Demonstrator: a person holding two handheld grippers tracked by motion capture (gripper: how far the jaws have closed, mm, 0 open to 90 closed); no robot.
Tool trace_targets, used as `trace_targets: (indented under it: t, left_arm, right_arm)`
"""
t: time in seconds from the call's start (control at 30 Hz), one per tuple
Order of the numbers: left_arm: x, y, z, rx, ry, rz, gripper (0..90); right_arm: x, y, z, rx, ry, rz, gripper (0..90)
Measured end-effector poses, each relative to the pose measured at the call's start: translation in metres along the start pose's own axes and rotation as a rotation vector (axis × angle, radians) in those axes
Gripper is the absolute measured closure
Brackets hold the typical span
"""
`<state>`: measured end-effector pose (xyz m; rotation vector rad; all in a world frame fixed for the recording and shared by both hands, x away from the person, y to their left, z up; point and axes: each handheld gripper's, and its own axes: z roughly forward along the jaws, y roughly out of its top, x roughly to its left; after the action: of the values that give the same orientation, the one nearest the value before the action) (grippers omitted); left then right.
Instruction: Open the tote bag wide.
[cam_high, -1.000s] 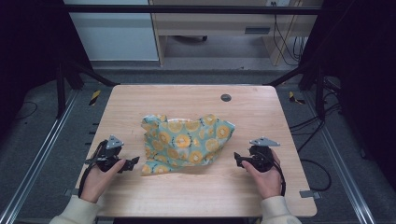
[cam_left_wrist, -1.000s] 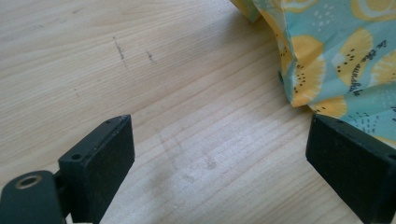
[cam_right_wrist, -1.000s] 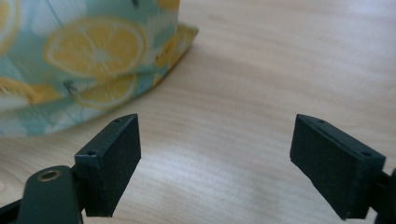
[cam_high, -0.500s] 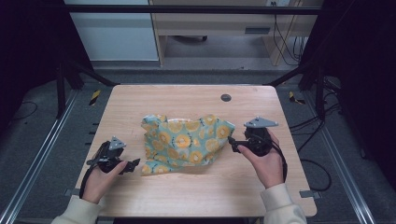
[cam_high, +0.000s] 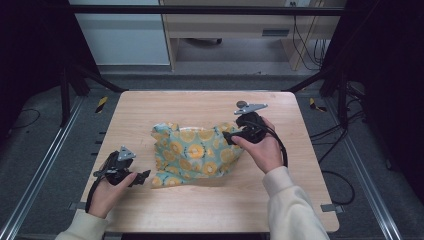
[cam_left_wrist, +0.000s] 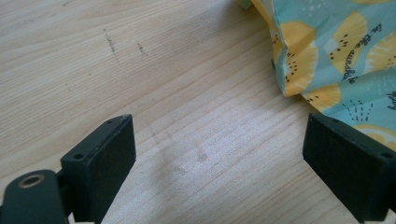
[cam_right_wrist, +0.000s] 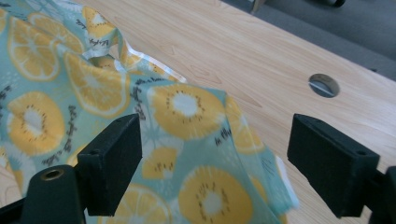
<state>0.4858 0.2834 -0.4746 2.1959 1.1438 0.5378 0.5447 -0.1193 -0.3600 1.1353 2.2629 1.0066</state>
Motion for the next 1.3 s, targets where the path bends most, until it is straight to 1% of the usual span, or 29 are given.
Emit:
trace_targets:
  t: [0.07, 0.13, 0.17, 0.2, 0.23, 0.27, 0.3, 0.33, 0.37, 0.4, 0.53, 0.63, 0.7, 0.83, 0.87, 0.93, 1.0, 1.03, 1.07, 1.1, 1.13, 1.17, 1.3]
  left_arm:
    - [0.0, 0.0, 0.0, 0.001, 0.0, 0.003, 9.2]
    - [-0.001, 0.001, 0.0, 0.001, -0.002, 0.005, 9.2]
    - [-0.001, 0.001, 0.0, 0.0, -0.002, 0.007, 9.2]
    - [-0.001, 0.001, 0.0, 0.0, -0.002, 0.007, 9.2]
    - [-0.001, 0.001, 0.0, 0.0, -0.002, 0.007, 9.3]
    - [-0.001, 0.001, 0.0, 0.0, -0.001, 0.008, 9.2]
    - [-0.001, 0.001, 0.0, 0.001, 0.0, 0.008, 9.3]
    - [-0.001, 0.001, 0.0, 0.001, 0.0, 0.008, 9.3]
    - [0.0, 0.001, 0.0, 0.001, 0.001, 0.007, 9.3]
    - [0.0, 0.001, 0.0, 0.0, 0.001, 0.005, 9.3]
    - [0.0, 0.001, 0.0, 0.003, 0.002, 0.005, 9.4]
    - [0.001, 0.001, -0.001, -0.001, 0.003, 0.0, 9.5]
    - [0.002, 0.001, -0.002, 0.0, 0.003, -0.001, 9.6]
    - [0.005, 0.001, -0.005, -0.006, 0.001, -0.009, 10.5]
    - [0.006, 0.001, -0.006, -0.011, 0.002, -0.012, 10.9]
    - [0.007, 0.001, -0.009, -0.027, 0.009, -0.021, 12.0]
    - [0.009, 0.002, -0.013, -0.03, 0.016, -0.016, 12.8]
    - [0.009, 0.003, -0.015, -0.04, 0.016, -0.022, 13.2]
    - [0.009, 0.004, -0.018, -0.054, 0.016, -0.021, 13.9]
    - [0.01, 0.006, -0.021, -0.058, 0.022, -0.015, 14.3]
    - [0.012, 0.008, -0.023, -0.069, 0.021, -0.024, 14.9]
    - [0.013, 0.011, -0.025, -0.079, 0.02, -0.024, 15.5]
    - [0.021, 0.025, -0.033, -0.087, 0.029, -0.012, 21.2]
  right_arm:
    - [-0.001, 0.003, 0.009, 0.014, 0.019, 0.013, 20.2]
    - [-0.002, 0.004, 0.021, 0.039, 0.043, 0.017, 27.2]
    - [-0.002, 0.004, 0.023, 0.047, 0.053, 0.025, 32.4]
    - [-0.002, 0.005, 0.027, 0.056, 0.07, 0.026, 41.7]
    - [-0.001, 0.005, 0.029, 0.055, 0.074, 0.025, 51.7]
    - [0.0, 0.005, 0.029, 0.046, 0.068, 0.003, 66.9]
    - [0.001, 0.006, 0.029, 0.034, 0.077, -0.012, 75.1]
    - [0.002, 0.007, 0.028, 0.028, 0.099, 0.0, 82.1]
    - [0.003, 0.008, 0.027, 0.011, 0.111, -0.001, 87.1]
    - [0.005, 0.01, 0.025, 0.001, 0.114, -0.007, 89.3]
    - [0.012, 0.018, 0.014, -0.032, 0.116, -0.026, 90.0]
    - [0.017, 0.023, 0.002, -0.07, 0.115, -0.042, 90.0]
    - [0.022, 0.027, -0.008, -0.107, 0.123, -0.06, 90.0]
    - [0.036, 0.03, -0.03, -0.165, 0.144, -0.102, 90.0]
    - [0.042, 0.029, -0.038, -0.185, 0.149, -0.116, 90.0]
    - [0.052, 0.025, -0.051, -0.208, 0.162, -0.141, 90.0]
    - [0.06, 0.018, -0.063, -0.232, 0.178, -0.157, 90.0]
    - [0.064, 0.014, -0.068, -0.239, 0.183, -0.166, 90.0]
    - [0.068, 0.01, -0.073, -0.245, 0.188, -0.17, 90.0]
    - [0.071, 0.005, -0.076, -0.248, 0.195, -0.174, 90.0]
    - [0.073, 0.0, -0.079, -0.249, 0.202, -0.179, 90.0]
    - [0.075, -0.004, -0.08, -0.25, 0.209, -0.178, 90.0]
    - [0.081, -0.018, -0.079, -0.234, 0.238, -0.186, 90.0]
